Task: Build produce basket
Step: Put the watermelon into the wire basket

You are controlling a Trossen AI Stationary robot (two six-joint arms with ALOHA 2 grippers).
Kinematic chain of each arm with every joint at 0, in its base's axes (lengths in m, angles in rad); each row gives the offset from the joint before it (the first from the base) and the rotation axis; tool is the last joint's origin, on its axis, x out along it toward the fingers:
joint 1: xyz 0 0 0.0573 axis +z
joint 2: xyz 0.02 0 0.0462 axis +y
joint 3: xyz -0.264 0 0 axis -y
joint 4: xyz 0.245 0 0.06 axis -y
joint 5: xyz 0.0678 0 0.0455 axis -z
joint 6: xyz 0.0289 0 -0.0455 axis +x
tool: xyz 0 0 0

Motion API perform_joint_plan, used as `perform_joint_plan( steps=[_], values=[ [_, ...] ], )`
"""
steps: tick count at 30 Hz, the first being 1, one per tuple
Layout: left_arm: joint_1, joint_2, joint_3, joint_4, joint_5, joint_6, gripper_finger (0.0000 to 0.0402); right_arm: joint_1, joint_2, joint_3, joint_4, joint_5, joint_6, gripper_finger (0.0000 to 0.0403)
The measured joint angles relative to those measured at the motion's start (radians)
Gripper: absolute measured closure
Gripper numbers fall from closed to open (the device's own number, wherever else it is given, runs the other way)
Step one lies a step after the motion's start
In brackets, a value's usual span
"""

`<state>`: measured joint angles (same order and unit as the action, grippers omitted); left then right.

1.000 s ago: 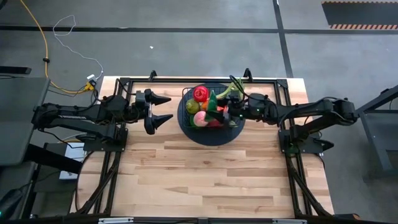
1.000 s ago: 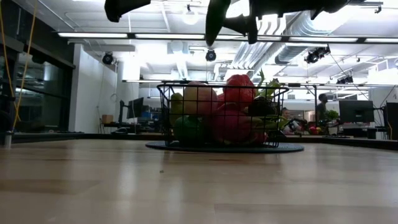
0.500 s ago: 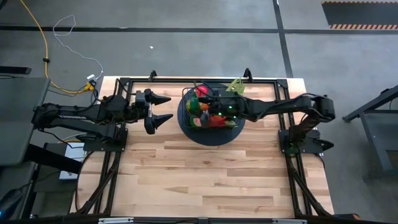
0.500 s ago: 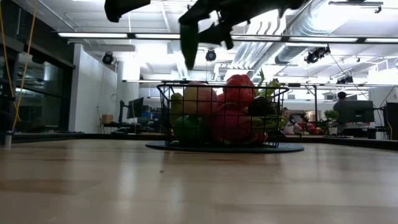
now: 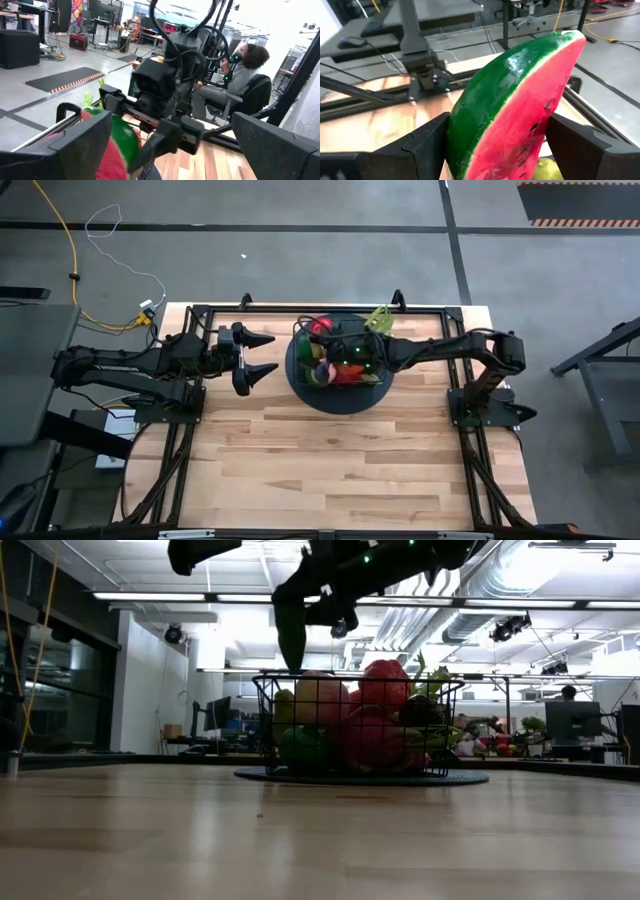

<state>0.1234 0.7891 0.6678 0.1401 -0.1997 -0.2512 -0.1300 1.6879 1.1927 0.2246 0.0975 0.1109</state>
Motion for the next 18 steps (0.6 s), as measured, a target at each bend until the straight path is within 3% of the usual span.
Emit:
perform_joint_plan(
  steps=[4,10,18],
  values=[
    [0.0,0.0,0.0,0.0,-0.006,0.0,0.0004,-0.028,0.007,0.001,0.002,-0.007,-0.002,0.0114],
    [0.0,0.0,0.0,0.0,-0.006,0.0,0.0004,-0.062,0.04,0.001,0.008,-0.186,0.019,0.0114],
    [0.0,0.0,0.0,0.0,-0.022,0.0,0.0004,-0.062,0.075,0.0,0.038,-0.201,0.022,0.0114]
  ],
)
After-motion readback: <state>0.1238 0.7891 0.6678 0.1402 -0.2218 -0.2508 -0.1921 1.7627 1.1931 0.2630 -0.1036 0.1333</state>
